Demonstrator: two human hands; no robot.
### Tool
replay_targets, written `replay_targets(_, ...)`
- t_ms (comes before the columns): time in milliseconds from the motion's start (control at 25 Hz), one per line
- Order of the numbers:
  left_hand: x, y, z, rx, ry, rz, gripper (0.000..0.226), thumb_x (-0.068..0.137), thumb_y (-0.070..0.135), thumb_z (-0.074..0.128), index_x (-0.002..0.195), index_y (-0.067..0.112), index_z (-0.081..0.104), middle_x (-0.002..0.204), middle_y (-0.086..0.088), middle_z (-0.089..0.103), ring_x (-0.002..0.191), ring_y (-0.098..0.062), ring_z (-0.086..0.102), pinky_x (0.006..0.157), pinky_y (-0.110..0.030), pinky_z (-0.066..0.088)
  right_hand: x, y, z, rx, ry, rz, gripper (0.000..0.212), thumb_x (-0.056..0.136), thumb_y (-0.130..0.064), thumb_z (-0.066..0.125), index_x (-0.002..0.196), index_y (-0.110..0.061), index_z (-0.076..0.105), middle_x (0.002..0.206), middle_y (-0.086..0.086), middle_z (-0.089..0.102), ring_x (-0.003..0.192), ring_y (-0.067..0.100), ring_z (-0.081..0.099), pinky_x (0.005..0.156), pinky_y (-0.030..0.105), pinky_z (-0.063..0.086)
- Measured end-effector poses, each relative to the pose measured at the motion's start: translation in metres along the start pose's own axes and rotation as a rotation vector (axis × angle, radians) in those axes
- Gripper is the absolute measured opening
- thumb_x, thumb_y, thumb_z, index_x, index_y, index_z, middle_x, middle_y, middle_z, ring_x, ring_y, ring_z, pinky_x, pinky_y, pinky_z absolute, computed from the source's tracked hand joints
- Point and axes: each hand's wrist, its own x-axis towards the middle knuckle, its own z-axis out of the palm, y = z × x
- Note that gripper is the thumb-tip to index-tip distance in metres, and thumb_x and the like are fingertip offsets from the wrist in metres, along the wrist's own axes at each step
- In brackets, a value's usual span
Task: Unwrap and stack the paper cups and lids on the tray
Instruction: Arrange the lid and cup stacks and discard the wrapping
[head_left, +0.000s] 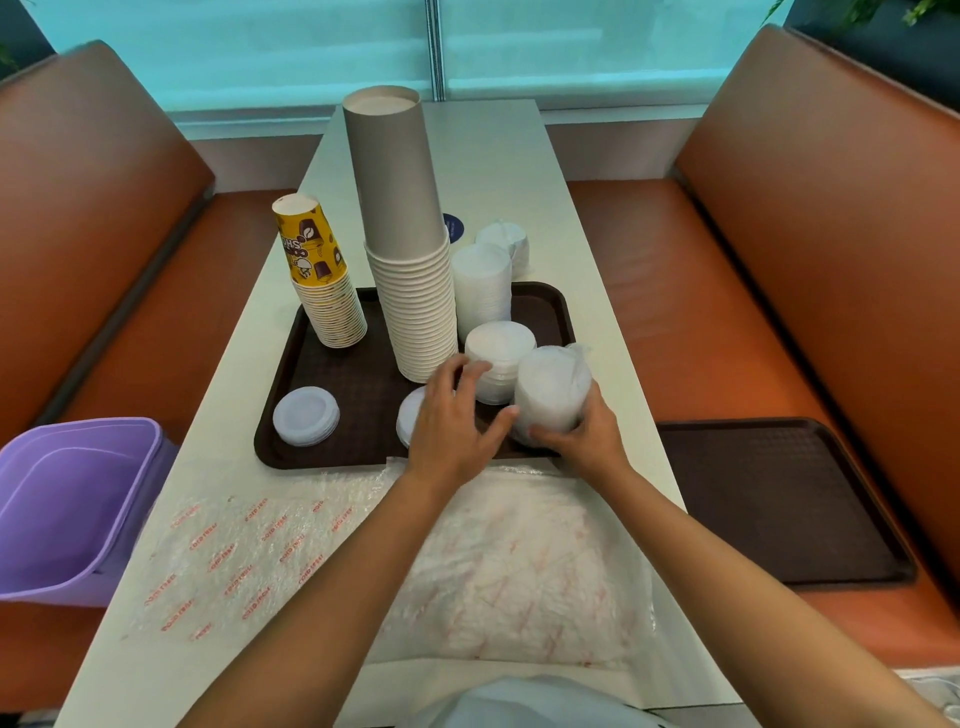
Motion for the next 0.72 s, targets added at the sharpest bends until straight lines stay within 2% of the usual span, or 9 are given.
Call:
replay_targets(80, 0.009, 0.018, 0.008, -0.353, -0.209, -0.098, 0.07, 0.081, 0.035, 0.071, 0.14, 0.015, 0.038, 0.141, -0.007, 0.039, 0.125, -0.017, 0.041, 0.104, -0.026, 0.036, -0.002, 0.006, 0.001, -0.265, 0.035, -0.021, 0.097, 0.057, -0.051, 0.083, 0.136, -0.013, 0.041, 0.124, 0.0, 0.055, 0.121, 0.022, 0.048, 0.107, 0.041, 0.033)
replay_targets(160, 0.012, 0.022, 0.022, -0.441, -0.341, -0.209, 0.081, 0.08, 0.034, 0.073, 0.146, 0.017, 0.028, 0.143, -0.004, 0.04, 0.127, -0.015, 0.042, 0.105, -0.03, 0.039, -0.004, 0.016, 0.001, -0.55, 0.011, -0.03, 0.107, 0.057, -0.078, 0.053, 0.138, -0.008, 0.04, 0.134, 0.005, 0.052, 0.135, 0.024, 0.035, 0.116, 0.049, 0.009)
replay_targets(200, 0.011, 0.017, 0.031, -0.436, -0.359, -0.229, 0.08, 0.081, 0.035, 0.072, 0.146, 0.017, 0.028, 0.142, -0.004, 0.043, 0.127, -0.016, 0.044, 0.104, -0.033, 0.041, -0.005, 0.021, 0.001, -0.6, -0.02, -0.04, 0.113, 0.055, -0.082, 0.041, 0.139, -0.007, 0.039, 0.139, 0.007, 0.049, 0.139, 0.025, 0.029, 0.117, 0.049, 0.005)
replay_targets(240, 0.009, 0.012, 0.037, -0.425, -0.358, -0.237, 0.076, 0.082, 0.036, 0.07, 0.144, 0.016, 0.031, 0.139, -0.005, 0.047, 0.125, -0.018, 0.047, 0.102, -0.036, 0.043, -0.006, 0.025, -0.001, -0.586, -0.041, -0.073, 0.116, 0.054, -0.083, 0.038, 0.14, -0.006, 0.036, 0.143, 0.009, 0.045, 0.141, 0.026, 0.025, 0.118, 0.049, 0.006)
replay_targets(320, 0.003, 0.001, 0.046, -0.425, -0.367, -0.26, 0.063, 0.084, 0.038, 0.067, 0.137, 0.017, 0.041, 0.129, -0.005, 0.056, 0.117, -0.02, 0.054, 0.097, -0.04, 0.048, -0.005, 0.023, -0.007, -0.388, -0.029, -0.179, 0.118, 0.056, -0.076, 0.054, 0.146, -0.006, 0.024, 0.149, 0.011, 0.034, 0.139, 0.027, 0.029, 0.115, 0.045, 0.021)
replay_targets(440, -0.004, -0.004, 0.051, -0.39, -0.4, -0.229, 0.055, 0.086, 0.034, 0.065, 0.134, 0.018, 0.044, 0.123, -0.005, 0.061, 0.113, -0.018, 0.057, 0.094, -0.036, 0.049, 0.002, 0.002, -0.011, -0.062, -0.002, -0.161, 0.126, 0.05, -0.066, 0.069, 0.149, -0.015, 0.009, 0.151, 0.0, 0.028, 0.134, 0.014, 0.033, 0.108, 0.028, 0.031)
replay_targets(600, -0.003, -0.002, 0.051, -0.328, -0.416, -0.224, 0.053, 0.082, 0.024, 0.069, 0.13, 0.017, 0.047, 0.118, -0.002, 0.062, 0.108, -0.017, 0.059, 0.09, -0.028, 0.047, 0.003, 0.001, -0.002, 0.066, 0.012, 0.009, 0.106, 0.044, -0.064, 0.066, 0.137, -0.024, 0.033, 0.125, -0.007, 0.049, 0.119, 0.018, 0.049, 0.1, 0.033, 0.04)
replay_targets(640, -0.003, -0.002, 0.05, -0.332, -0.436, -0.216, 0.058, 0.08, 0.024, 0.07, 0.132, 0.017, 0.045, 0.12, -0.002, 0.06, 0.11, -0.017, 0.057, 0.091, -0.027, 0.046, -0.001, 0.006, -0.001, -0.009, 0.023, 0.028, 0.104, 0.045, -0.068, 0.061, 0.135, -0.022, 0.036, 0.125, -0.005, 0.052, 0.121, 0.021, 0.049, 0.106, 0.039, 0.033)
replay_targets(720, -0.002, -0.004, 0.051, -0.336, -0.428, -0.192, 0.073, 0.078, 0.029, 0.07, 0.141, 0.017, 0.035, 0.133, -0.004, 0.05, 0.121, -0.019, 0.049, 0.099, -0.03, 0.043, -0.003, 0.016, -0.004, -0.322, 0.006, 0.005, 0.108, 0.051, -0.08, 0.045, 0.137, -0.016, 0.039, 0.131, -0.001, 0.053, 0.13, 0.02, 0.041, 0.115, 0.05, 0.002)
